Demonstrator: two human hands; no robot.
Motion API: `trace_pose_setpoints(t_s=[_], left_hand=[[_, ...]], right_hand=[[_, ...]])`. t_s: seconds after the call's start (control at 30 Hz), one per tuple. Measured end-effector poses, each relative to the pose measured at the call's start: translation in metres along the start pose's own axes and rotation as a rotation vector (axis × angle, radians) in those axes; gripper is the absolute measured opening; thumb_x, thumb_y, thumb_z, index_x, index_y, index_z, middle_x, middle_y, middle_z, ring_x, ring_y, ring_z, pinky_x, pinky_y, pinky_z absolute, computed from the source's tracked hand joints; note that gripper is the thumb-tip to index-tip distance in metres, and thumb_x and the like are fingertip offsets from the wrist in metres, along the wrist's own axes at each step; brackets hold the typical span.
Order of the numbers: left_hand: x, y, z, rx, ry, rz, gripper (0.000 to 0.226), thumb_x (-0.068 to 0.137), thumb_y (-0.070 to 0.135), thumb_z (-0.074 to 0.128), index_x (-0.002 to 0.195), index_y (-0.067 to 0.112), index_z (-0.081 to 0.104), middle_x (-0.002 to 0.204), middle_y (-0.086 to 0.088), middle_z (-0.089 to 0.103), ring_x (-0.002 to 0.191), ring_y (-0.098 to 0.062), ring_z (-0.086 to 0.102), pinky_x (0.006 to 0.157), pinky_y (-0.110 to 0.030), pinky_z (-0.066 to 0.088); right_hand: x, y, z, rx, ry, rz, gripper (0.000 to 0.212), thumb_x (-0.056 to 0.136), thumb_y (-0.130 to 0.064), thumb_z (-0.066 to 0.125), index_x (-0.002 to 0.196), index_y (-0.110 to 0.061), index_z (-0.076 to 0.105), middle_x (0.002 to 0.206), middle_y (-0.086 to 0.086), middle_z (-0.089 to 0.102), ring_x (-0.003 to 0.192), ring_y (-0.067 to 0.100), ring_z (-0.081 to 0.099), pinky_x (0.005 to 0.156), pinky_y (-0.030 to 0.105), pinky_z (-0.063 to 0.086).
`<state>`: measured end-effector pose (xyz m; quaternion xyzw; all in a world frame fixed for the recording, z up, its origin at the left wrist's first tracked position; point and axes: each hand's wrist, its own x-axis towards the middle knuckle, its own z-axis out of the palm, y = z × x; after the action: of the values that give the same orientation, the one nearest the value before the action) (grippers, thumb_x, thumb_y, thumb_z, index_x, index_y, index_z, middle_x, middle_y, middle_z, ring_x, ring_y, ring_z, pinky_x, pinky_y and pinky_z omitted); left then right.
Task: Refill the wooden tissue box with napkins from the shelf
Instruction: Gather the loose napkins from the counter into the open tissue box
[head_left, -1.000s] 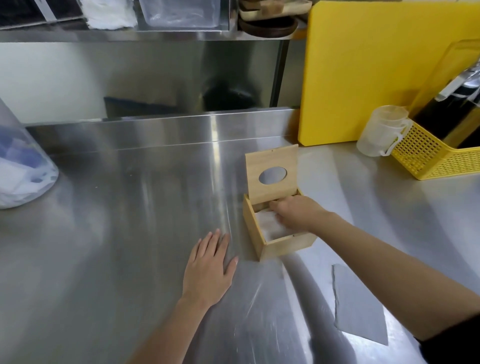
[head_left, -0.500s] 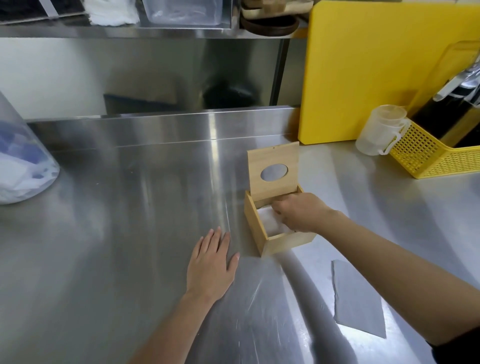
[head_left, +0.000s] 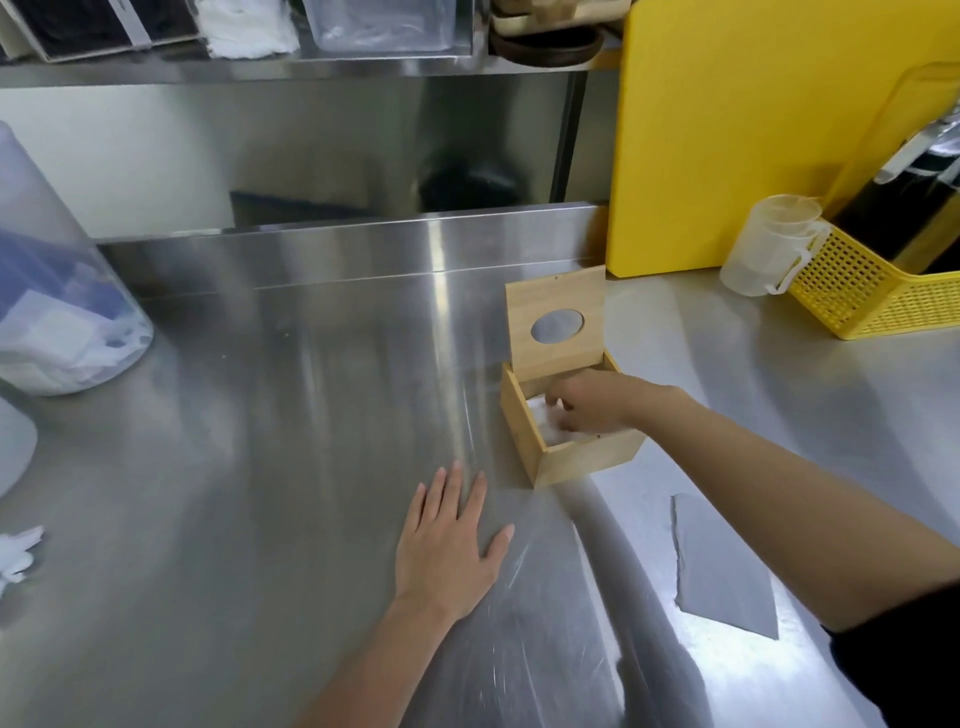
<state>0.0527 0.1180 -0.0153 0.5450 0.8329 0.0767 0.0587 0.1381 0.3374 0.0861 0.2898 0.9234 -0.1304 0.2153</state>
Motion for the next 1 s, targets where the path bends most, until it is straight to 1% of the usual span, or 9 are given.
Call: trace_pose_setpoints(t_s=[0.13, 0.23, 0.43, 0.5, 0.57, 0.7, 0.77, 0.9, 1.0], left_hand=[[-0.009, 0.021, 0.005, -0.007, -0.017, 0.056, 0.065, 0.091, 0.057, 0.016, 0.146, 0.024, 0.006, 0.158, -0.009, 0.004, 0.144, -0.020, -0.001, 0.115, -0.035, -0.008], [-0.016, 0.040, 0.010, 0.000, -0.019, 0.087, 0.066, 0.091, 0.056, 0.016, 0.146, 0.022, 0.005, 0.157, -0.012, 0.005, 0.144, -0.023, 0.001, 0.116, -0.037, -0.004], [-0.030, 0.073, 0.021, -0.032, -0.041, 0.177, 0.068, 0.089, 0.059, 0.020, 0.146, 0.025, 0.007, 0.157, -0.013, 0.005, 0.144, -0.023, 0.000, 0.116, -0.038, -0.003], [-0.030, 0.074, 0.023, -0.025, -0.027, 0.171, 0.068, 0.089, 0.060, 0.018, 0.146, 0.025, 0.005, 0.157, -0.013, 0.003, 0.144, -0.023, -0.001, 0.116, -0.038, -0.003], [-0.029, 0.072, 0.024, -0.012, -0.020, 0.181, 0.069, 0.088, 0.061, 0.014, 0.146, 0.025, 0.004, 0.157, -0.013, 0.003, 0.144, -0.024, -0.002, 0.115, -0.037, -0.004], [-0.029, 0.070, 0.025, -0.019, 0.005, 0.183, 0.071, 0.087, 0.063, 0.014, 0.146, 0.025, 0.007, 0.157, -0.013, 0.007, 0.144, -0.024, 0.002, 0.115, -0.036, -0.003], [-0.029, 0.070, 0.025, -0.027, 0.011, 0.184, 0.071, 0.087, 0.063, 0.015, 0.146, 0.025, 0.009, 0.157, -0.013, 0.008, 0.144, -0.024, 0.003, 0.115, -0.036, -0.002], [-0.027, 0.066, 0.024, -0.045, 0.001, 0.198, 0.070, 0.087, 0.063, 0.020, 0.146, 0.026, 0.012, 0.157, -0.011, 0.010, 0.144, -0.022, 0.004, 0.115, -0.034, -0.002], [-0.025, 0.058, 0.019, -0.054, 0.030, 0.207, 0.067, 0.089, 0.059, 0.027, 0.144, 0.021, 0.023, 0.156, -0.010, 0.018, 0.143, -0.022, 0.012, 0.115, -0.034, 0.001]], right_hand=[[-0.033, 0.003, 0.008, 0.048, 0.323, -0.044, 0.024, 0.092, -0.019, 0.044, 0.113, -0.014, 0.055, 0.117, 0.005, 0.062, 0.103, 0.027, 0.055, 0.071, 0.033, 0.041], [-0.062, 0.008, 0.018, 0.078, 0.446, -0.053, 0.023, 0.092, -0.017, 0.045, 0.111, -0.011, 0.058, 0.119, 0.005, 0.059, 0.104, 0.028, 0.054, 0.071, 0.032, 0.039], [-0.115, 0.012, 0.067, 0.051, 0.844, 0.150, 0.006, 0.080, -0.002, 0.060, 0.080, 0.004, 0.063, 0.071, 0.021, 0.061, 0.063, 0.038, 0.059, 0.051, 0.040, 0.045], [-0.126, 0.013, 0.087, 0.121, 0.767, 0.335, 0.018, 0.087, -0.016, 0.055, 0.080, 0.001, 0.057, 0.079, 0.018, 0.062, 0.072, 0.037, 0.060, 0.055, 0.036, 0.040], [-0.131, 0.017, 0.109, 0.139, 0.560, 0.495, 0.028, 0.092, -0.032, 0.047, 0.085, -0.006, 0.052, 0.092, 0.013, 0.062, 0.086, 0.035, 0.059, 0.062, 0.034, 0.036], [-0.137, 0.013, 0.136, 0.143, 0.429, 0.594, 0.044, 0.089, -0.045, 0.047, 0.105, -0.005, 0.053, 0.108, 0.012, 0.058, 0.103, 0.032, 0.053, 0.080, 0.039, 0.041], [-0.136, 0.011, 0.142, 0.124, 0.442, 0.528, 0.038, 0.090, -0.038, 0.047, 0.104, -0.002, 0.052, 0.109, 0.015, 0.056, 0.105, 0.034, 0.051, 0.083, 0.040, 0.040], [-0.137, 0.009, 0.142, 0.229, 0.406, 0.210, 0.023, 0.084, -0.015, 0.052, 0.105, -0.009, 0.059, 0.110, 0.012, 0.056, 0.103, 0.031, 0.050, 0.079, 0.033, 0.030], [-0.139, 0.009, 0.145, 0.217, 0.451, 0.106, 0.027, 0.082, -0.018, 0.055, 0.108, -0.017, 0.061, 0.113, 0.005, 0.058, 0.105, 0.025, 0.048, 0.078, 0.029, 0.021]])
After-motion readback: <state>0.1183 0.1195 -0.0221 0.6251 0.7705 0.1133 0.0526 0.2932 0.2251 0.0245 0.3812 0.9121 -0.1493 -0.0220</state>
